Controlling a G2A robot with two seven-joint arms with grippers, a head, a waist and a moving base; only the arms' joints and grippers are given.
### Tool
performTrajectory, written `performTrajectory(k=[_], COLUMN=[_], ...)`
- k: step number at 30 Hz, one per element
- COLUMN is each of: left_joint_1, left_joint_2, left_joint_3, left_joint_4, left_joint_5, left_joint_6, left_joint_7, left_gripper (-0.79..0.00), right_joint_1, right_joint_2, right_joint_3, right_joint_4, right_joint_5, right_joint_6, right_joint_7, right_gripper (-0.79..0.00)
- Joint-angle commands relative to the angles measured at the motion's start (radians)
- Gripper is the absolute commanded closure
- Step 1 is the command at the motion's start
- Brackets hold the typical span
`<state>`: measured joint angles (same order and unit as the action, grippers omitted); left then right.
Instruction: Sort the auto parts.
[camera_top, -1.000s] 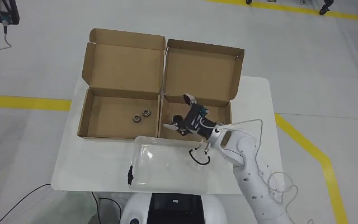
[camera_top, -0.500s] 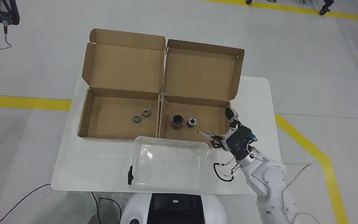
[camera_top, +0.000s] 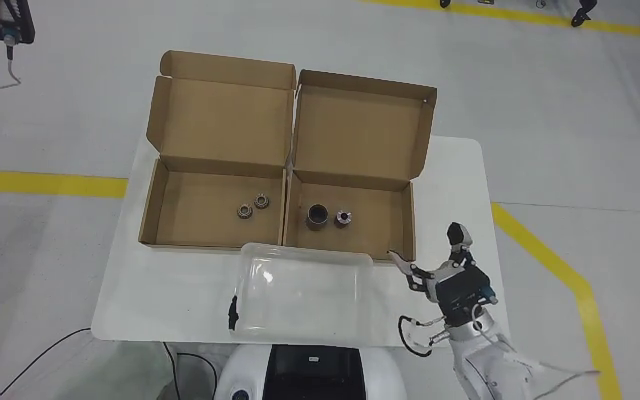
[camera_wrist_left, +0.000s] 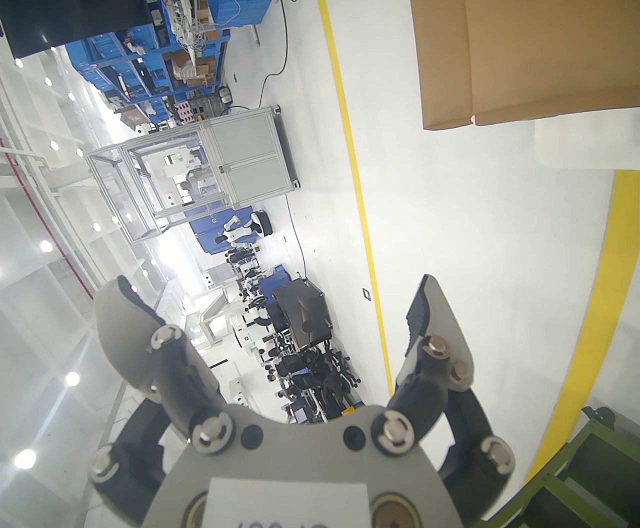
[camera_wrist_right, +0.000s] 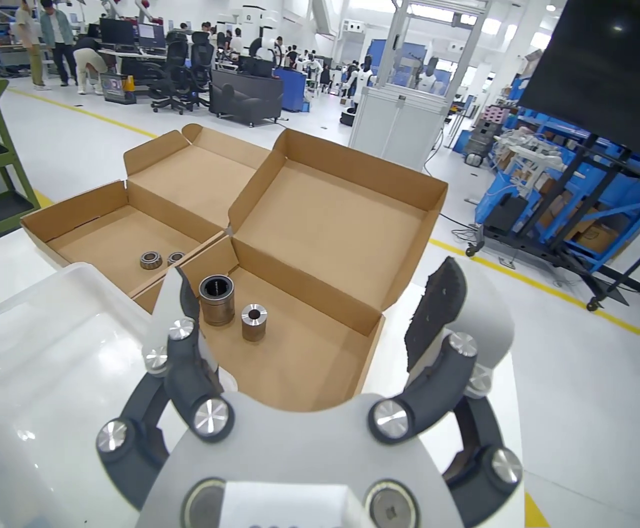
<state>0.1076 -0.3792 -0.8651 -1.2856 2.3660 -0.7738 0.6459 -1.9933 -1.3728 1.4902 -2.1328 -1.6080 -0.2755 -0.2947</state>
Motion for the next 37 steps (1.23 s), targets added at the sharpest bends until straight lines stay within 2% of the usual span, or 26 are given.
performTrajectory(k=[1,37], left_joint_1=[0.0,0.0], left_joint_2=[0.0,0.0], left_joint_3=[0.0,0.0], left_joint_4=[0.0,0.0], left_joint_5=[0.0,0.0], left_joint_6=[0.0,0.0], left_joint_7=[0.0,0.0], left_gripper=[-0.785,-0.784], right_joint_1=[-0.026,-0.041], right_joint_2=[0.001,0.004], right_joint_3=[0.006,0.006], right_joint_4=[-0.001,-0.005], right_joint_5=[0.004,0.001], right_joint_6=[0.036,0.058], right_joint_7=[-0.023,-0.041], right_gripper=[-0.785,-0.785])
